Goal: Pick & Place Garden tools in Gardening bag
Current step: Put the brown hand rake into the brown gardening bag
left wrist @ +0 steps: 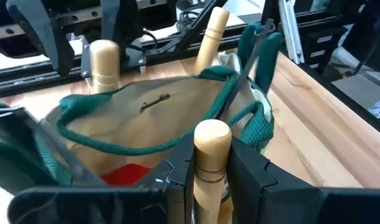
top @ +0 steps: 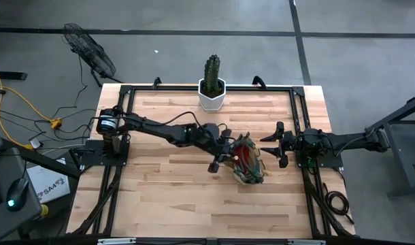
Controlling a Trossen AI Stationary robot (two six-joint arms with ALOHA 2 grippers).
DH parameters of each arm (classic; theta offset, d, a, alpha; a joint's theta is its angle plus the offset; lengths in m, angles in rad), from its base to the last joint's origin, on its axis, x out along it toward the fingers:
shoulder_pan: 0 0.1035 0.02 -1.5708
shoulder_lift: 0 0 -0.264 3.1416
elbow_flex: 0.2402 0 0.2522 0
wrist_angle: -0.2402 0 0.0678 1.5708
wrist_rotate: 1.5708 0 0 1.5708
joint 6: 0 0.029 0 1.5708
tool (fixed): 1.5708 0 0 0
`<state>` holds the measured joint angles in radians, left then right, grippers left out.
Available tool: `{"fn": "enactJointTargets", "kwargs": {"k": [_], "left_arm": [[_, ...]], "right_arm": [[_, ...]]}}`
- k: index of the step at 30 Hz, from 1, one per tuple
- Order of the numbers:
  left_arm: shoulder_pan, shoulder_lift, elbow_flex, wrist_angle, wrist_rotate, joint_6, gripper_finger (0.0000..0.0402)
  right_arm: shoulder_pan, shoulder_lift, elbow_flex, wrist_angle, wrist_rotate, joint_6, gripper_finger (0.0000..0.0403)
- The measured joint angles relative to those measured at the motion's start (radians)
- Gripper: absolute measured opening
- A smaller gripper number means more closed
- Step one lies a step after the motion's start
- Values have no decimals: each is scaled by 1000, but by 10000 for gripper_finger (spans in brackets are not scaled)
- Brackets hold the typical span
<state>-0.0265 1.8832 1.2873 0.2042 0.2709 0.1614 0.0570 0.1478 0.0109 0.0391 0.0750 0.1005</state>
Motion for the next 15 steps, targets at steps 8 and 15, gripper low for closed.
{"fn": "enactJointTargets", "kwargs": {"k": [8,15], "left_arm": [[-1,-2,2,-75,-65,-10,60],[-1,-1,0,-127,-92,-10,60]], "right_arm": [[0,0,0,0,0,0,168],[0,0,0,1,0,0,168]]}}
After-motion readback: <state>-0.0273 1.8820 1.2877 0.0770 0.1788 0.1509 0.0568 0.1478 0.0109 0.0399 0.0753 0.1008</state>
